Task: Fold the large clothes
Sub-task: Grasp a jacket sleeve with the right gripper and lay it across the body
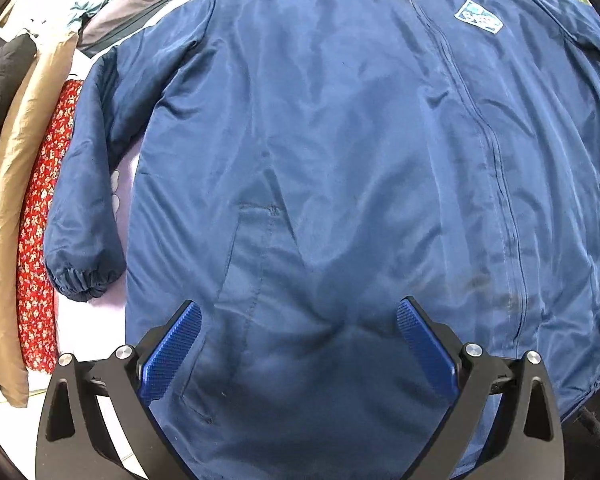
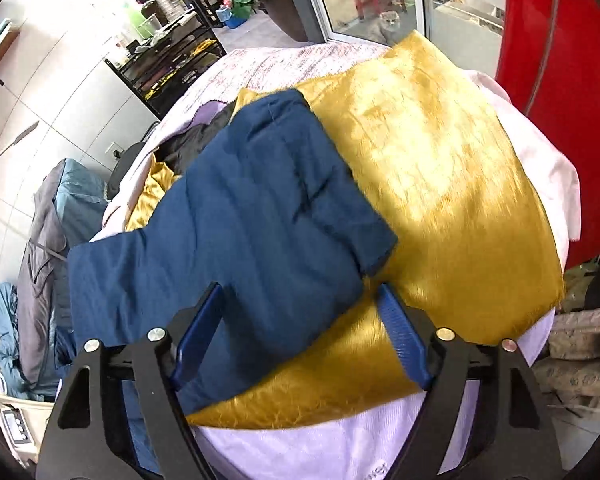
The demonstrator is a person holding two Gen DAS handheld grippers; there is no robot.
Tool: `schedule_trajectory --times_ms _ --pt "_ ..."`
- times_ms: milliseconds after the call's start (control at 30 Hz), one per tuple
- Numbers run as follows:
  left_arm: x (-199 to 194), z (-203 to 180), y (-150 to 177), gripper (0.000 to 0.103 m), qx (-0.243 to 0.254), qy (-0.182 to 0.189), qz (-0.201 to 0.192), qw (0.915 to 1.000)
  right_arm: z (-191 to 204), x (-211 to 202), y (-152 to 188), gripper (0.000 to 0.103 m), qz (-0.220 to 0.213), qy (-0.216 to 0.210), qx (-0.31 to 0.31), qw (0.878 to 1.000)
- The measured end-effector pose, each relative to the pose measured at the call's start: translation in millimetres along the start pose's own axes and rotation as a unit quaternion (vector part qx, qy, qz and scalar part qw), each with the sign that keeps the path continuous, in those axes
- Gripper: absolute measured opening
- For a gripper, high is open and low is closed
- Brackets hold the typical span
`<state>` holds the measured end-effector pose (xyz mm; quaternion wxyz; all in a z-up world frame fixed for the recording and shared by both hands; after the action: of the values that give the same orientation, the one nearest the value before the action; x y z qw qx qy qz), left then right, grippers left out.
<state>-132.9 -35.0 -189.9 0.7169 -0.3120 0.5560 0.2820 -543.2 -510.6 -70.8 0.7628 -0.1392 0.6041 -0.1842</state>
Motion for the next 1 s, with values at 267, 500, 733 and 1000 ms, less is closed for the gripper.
schedule_trajectory --times_ms 267,500,733,1000 --pt "9.5 9.7 24.5 0.096 0.001 -0.007 0.016 0.9998 8.4 2.7 -5.1 0.026 -0.008 0.001 -0.038 0.999" --pt "13.2 15.8 24.6 0.096 0.002 -0.006 0.007 1.0 50.5 -32.8 -10.8 0.016 -0.053 -0.027 -0.096 0.994" --pt "3.1 32.4 -9.7 0.096 -0.021 0.019 -0.03 0.9991 198.9 -107.7 0.6 0.015 -0.089 -0.152 -0.221 0.959" --pt "-10.4 62.1 -25.1 0.096 -0.045 0.018 -0.061 0.997 410.4 -163.9 93.5 0.015 -0.051 -0.327 -0.371 0.868"
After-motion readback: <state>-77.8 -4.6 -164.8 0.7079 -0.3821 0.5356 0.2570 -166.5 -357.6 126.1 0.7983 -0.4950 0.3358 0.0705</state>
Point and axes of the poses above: each gripper's, at about its wrist camera, not at the fingertips, and x roughly the way its jaws point, z to its left, y to its underside, the point moved 3 cm from there along x, roughly the way its jaws point, and after that the axes turned 5 degrees about -x, right-handed, at the moved point
